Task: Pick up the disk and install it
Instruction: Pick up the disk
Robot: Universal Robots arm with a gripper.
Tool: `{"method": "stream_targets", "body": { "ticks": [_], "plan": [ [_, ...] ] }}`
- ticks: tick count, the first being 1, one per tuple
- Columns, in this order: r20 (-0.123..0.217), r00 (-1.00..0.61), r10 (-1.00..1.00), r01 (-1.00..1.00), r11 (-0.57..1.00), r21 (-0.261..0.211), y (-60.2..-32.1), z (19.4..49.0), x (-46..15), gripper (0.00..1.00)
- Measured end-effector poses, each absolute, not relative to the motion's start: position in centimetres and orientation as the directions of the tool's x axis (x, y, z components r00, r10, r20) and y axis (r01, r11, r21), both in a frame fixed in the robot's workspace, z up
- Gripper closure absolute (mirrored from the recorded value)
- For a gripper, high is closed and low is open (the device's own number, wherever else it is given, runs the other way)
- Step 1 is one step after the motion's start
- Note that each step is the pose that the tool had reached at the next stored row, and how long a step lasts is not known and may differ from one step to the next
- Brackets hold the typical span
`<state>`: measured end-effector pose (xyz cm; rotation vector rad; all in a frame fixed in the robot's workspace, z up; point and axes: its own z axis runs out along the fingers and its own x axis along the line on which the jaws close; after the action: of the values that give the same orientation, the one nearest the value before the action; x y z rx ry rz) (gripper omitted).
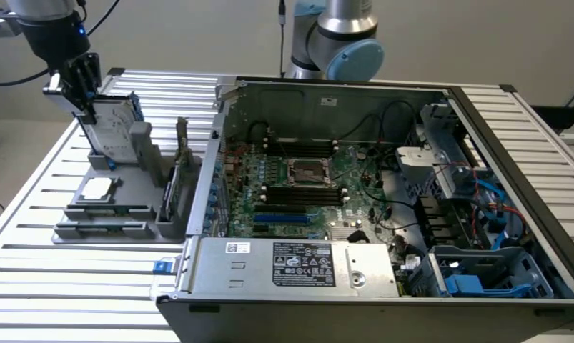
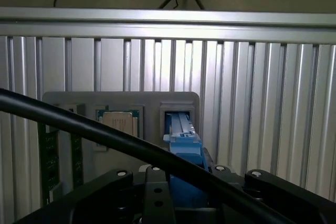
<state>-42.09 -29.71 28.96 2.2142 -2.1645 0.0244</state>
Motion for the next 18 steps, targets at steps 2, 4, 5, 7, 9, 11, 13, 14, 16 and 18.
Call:
{"method": "stream_targets", "body": {
  "ticks": [2,4,5,7,9,11,13,14,16,18],
  "plan": [
    [0.043,0.023,-0.999,-1.000,-0.022,0.021,-29.7,29.8,-42.1,0.68],
    [0.043,0.023,-0.999,-1.000,-0.022,0.021,-29.7,30.7,-42.1,0.68],
    [0.043,0.023,-0.999,-1.000,-0.022,0.021,-29.7,31.2,-42.1,0.68],
    [0.043,0.023,-0.999,-1.000,-0.022,0.021,-29.7,32.1,-42.1,0.68],
    [0.043,0.023,-0.999,-1.000,-0.022,0.021,-29.7,33.0,-42.1,0.68],
    [0.043,0.023,-0.999,-1.000,-0.022,0.021,-29.7,33.9,-42.1,0.68],
    [0.043,0.023,-0.999,-1.000,-0.022,0.021,-29.7,34.8,-42.1,0.68],
    [0.043,0.023,-0.999,-1.000,-0.022,0.021,-29.7,35.3,-42.1,0.68],
    [0.043,0.023,-0.999,-1.000,-0.022,0.021,-29.7,36.2,-42.1,0.68],
    [0.043,0.023,-0.999,-1.000,-0.022,0.021,-29.7,37.1,-42.1,0.68]
  ]
}}
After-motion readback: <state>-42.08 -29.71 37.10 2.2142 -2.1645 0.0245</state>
